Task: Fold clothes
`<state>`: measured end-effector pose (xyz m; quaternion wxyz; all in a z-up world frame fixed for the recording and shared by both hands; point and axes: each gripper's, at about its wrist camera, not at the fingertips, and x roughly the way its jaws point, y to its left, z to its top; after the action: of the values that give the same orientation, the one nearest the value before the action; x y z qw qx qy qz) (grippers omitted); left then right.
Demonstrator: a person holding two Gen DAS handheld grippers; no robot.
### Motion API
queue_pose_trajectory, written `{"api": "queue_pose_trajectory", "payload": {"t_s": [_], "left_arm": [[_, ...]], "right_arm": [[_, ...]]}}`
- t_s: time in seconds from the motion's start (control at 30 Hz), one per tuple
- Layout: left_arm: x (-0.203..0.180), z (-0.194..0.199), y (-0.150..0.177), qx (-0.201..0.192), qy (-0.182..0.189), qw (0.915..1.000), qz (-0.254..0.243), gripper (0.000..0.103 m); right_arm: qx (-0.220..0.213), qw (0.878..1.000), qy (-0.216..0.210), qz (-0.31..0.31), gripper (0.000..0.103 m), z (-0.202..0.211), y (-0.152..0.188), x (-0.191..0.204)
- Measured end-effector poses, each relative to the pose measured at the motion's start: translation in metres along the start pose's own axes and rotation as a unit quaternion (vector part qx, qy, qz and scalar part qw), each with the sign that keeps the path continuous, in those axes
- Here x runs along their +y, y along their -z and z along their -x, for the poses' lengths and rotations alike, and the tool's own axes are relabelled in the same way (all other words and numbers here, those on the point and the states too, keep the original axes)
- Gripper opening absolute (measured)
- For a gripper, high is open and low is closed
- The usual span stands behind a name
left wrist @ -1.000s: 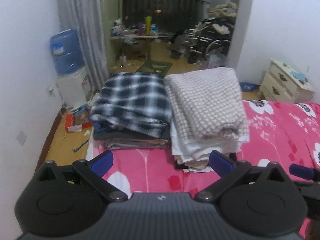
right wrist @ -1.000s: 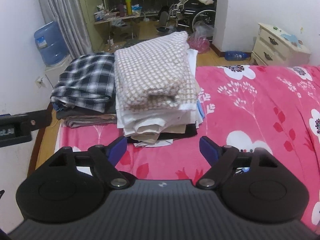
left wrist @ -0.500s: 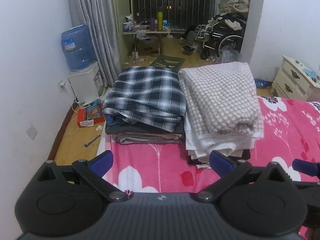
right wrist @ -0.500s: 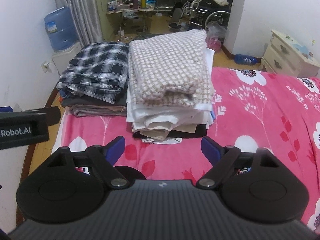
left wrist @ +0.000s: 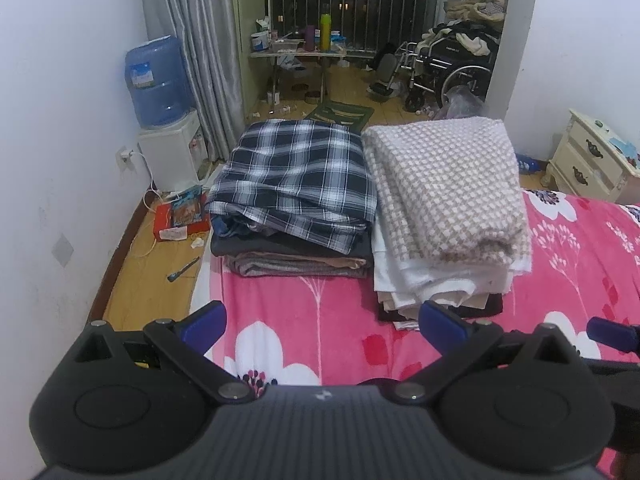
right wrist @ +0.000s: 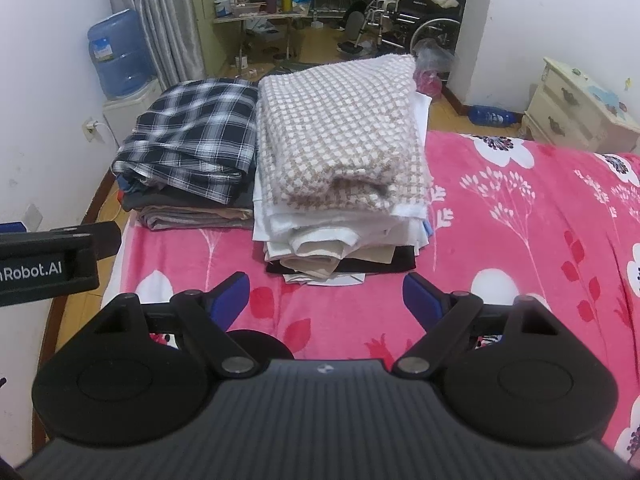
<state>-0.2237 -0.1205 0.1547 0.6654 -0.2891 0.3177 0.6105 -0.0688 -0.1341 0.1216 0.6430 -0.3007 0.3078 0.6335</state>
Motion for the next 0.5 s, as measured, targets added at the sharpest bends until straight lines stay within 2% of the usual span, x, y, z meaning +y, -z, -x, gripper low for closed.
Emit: {"api": "queue_pose_trajectory", "payload": {"t_s": [0.5], "left_arm": [[0.0062, -0.0036, 0.0017, 0.01, 0.006, 0.9999, 0.01, 0.103]], "right_arm": [[0.002, 1.0, 0.005, 0.01, 0.084, -0.0016, -0.0024, 0.0059]]}}
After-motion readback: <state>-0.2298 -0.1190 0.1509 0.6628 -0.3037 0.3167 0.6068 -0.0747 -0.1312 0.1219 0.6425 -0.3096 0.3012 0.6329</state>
